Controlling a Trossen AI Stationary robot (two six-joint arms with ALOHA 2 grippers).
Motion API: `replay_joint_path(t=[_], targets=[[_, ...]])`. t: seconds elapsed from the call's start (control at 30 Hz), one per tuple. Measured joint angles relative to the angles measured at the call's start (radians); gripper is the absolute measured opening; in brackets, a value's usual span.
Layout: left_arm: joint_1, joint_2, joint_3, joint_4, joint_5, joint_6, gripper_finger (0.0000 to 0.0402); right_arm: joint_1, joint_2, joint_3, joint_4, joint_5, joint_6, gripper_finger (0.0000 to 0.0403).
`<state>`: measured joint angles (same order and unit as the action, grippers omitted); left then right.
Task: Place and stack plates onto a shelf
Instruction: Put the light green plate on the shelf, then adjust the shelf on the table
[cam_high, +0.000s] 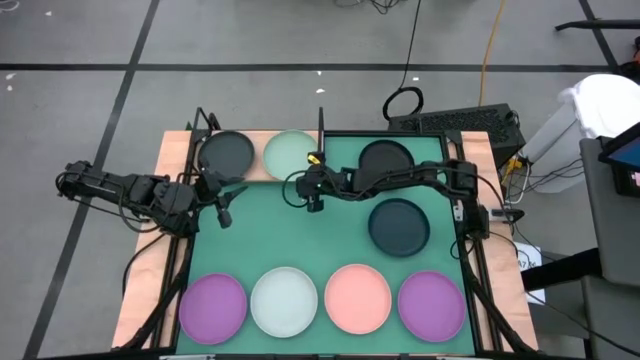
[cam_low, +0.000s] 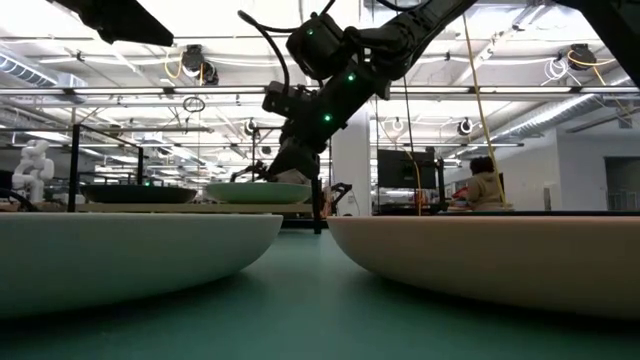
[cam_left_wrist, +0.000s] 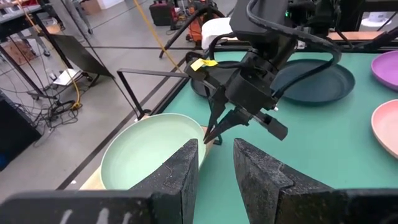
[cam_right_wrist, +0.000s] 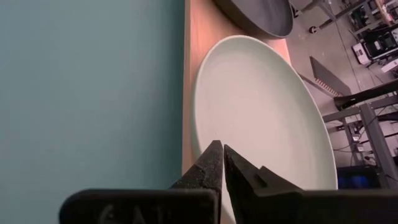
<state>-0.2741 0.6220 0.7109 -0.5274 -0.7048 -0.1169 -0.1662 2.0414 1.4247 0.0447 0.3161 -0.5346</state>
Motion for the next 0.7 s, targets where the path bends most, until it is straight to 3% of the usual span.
replay_joint_path(t=[0.33,0.7], targets=[[0.014,0.000,-0.064,-0.018,-0.058,0.015,0.0108,0.089,-0.067,-0.004,0.031,0.003,-0.028,0.0001],[0.161,0.006,-0.066,-0.251,-0.049,-0.219,0.0108,0.213,-0.293,-0.003,-0.133,0.050,0.022,0.0002]])
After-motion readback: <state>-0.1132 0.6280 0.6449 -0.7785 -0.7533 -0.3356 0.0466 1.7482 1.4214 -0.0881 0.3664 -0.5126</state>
